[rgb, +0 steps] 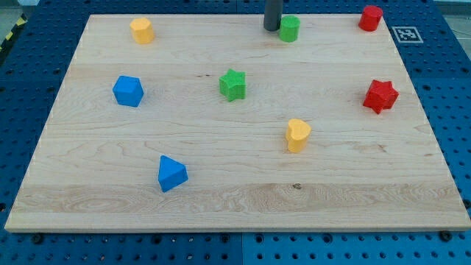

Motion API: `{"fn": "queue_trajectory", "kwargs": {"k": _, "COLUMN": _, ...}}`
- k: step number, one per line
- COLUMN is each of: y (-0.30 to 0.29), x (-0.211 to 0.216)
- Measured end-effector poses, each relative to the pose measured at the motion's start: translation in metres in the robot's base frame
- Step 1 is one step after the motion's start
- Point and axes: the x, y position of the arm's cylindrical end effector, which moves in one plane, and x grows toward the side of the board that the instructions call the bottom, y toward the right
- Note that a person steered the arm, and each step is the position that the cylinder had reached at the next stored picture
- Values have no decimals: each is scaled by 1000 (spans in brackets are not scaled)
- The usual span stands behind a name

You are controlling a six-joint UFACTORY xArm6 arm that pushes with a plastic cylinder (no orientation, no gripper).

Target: Move the green circle towards the top right of the board

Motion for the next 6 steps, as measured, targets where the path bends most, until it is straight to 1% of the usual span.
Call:
{"fn": "queue_trajectory", "kwargs": {"k": 2, "y": 0, "x": 0}}
{"fn": "queue_trajectory", "kwargs": {"k": 4, "y": 3, "x": 16}}
{"fn": "queue_trajectory", "kwargs": {"k": 5, "y": 3, "x": 16}}
{"fn": "queue_trajectory", "kwargs": {"k": 6, "y": 15, "x": 19}}
